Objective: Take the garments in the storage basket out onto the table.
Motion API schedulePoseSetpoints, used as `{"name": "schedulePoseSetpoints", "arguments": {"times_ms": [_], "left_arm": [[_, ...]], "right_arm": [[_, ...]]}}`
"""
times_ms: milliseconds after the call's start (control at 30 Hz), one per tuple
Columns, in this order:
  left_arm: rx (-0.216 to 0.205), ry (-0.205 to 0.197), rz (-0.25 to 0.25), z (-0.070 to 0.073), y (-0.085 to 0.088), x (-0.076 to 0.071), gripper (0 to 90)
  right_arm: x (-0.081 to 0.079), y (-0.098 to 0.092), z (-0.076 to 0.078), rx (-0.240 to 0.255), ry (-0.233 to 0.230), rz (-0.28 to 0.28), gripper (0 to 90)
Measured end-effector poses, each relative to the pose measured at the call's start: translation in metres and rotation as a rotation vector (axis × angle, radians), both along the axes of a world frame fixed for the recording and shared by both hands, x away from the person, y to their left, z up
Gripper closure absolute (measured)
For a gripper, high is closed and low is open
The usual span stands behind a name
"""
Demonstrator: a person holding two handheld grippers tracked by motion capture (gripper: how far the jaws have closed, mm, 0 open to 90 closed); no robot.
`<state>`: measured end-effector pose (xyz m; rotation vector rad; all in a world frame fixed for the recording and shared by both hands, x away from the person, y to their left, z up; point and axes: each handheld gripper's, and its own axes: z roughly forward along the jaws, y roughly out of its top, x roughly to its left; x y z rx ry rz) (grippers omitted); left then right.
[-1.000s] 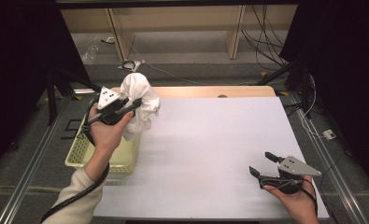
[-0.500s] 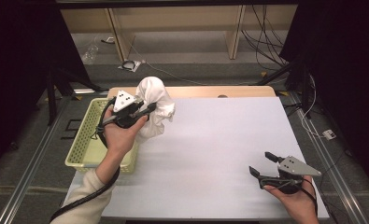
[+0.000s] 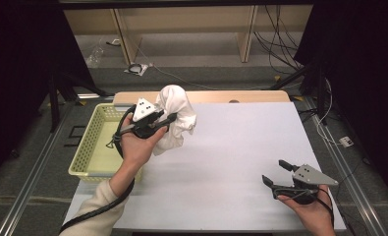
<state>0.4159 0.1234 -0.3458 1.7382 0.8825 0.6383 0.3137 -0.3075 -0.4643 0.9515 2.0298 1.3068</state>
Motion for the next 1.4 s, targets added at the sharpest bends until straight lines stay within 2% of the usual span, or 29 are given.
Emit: {"name": "schedulePoseSetpoints", "arguments": {"times_ms": [433, 567, 1400], "left_arm": [[0.000, 0.011, -0.056, -0.006, -0.021, -0.006, 69.8], [0.016, 0.018, -0.074, -0.008, -0.027, -0.007, 69.8], [0.036, 0.040, -0.158, -0.021, -0.060, -0.013, 69.8]], "right_arm": [[0.000, 0.000, 0.000, 0.001, 0.000, 0.000, 20.4], [0.000, 0.000, 0.000, -0.004, 0.009, -0.002, 20.4], [0.000, 0.000, 0.000, -0.006, 0.009, -0.007, 20.6]]}}
